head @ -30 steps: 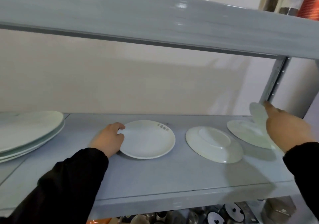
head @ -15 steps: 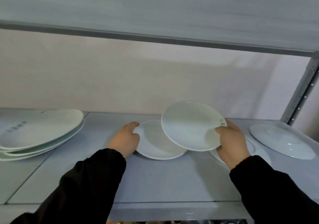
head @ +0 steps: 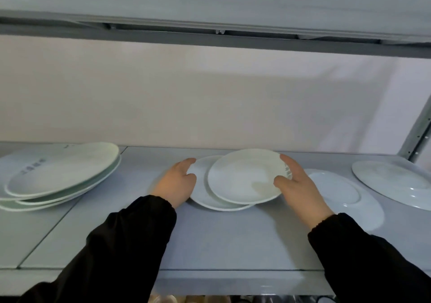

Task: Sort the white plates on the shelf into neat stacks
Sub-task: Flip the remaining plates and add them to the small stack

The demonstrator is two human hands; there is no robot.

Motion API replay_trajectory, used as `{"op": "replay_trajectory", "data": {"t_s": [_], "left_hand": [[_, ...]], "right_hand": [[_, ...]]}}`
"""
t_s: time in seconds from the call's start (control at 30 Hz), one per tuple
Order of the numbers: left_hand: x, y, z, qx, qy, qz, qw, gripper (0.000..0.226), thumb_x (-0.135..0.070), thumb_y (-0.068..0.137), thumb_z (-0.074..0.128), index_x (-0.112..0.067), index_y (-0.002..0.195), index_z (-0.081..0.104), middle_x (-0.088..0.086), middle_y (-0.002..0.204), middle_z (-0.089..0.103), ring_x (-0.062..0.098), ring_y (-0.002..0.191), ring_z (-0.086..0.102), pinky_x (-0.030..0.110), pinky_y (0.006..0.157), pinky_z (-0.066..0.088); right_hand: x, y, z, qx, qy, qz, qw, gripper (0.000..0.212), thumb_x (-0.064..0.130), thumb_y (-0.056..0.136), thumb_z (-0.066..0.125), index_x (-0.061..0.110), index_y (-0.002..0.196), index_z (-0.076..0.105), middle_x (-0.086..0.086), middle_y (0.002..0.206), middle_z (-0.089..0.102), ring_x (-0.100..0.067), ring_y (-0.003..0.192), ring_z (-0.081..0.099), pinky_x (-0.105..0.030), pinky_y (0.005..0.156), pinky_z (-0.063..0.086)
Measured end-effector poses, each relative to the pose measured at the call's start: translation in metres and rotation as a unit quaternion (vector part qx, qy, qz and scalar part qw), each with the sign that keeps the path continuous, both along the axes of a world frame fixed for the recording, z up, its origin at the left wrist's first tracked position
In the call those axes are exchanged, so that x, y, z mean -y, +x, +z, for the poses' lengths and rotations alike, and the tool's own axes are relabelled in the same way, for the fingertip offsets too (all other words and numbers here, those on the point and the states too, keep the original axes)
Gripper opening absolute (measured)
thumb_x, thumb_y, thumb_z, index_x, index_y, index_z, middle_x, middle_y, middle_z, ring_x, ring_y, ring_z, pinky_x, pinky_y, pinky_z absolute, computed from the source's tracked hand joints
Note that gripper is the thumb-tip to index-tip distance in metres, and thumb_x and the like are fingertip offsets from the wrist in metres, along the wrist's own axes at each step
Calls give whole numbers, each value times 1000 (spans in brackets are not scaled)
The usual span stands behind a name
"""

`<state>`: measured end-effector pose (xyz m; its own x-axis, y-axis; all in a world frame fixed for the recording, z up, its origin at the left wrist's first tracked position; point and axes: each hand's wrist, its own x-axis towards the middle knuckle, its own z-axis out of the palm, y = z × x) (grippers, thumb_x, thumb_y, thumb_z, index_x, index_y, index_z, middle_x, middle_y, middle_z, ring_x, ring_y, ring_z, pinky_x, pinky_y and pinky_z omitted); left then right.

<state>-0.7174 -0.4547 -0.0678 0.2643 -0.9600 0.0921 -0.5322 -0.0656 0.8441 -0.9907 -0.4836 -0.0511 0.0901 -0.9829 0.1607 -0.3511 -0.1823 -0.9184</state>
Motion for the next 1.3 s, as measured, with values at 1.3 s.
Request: {"op": "replay_trajectory", "data": {"t_s": [1.3], "left_hand": [[-31, -119, 21, 336, -354, -139, 862, 45, -14, 81, 53, -14, 125, 63, 2, 127, 60, 22, 118, 52, 23, 108, 33]], "right_hand": [[3, -191, -9, -338, -211, -48, 916, 66, 64, 77, 44, 35, 135, 54, 21, 136, 44, -8, 133, 40, -23, 108, 24]]}}
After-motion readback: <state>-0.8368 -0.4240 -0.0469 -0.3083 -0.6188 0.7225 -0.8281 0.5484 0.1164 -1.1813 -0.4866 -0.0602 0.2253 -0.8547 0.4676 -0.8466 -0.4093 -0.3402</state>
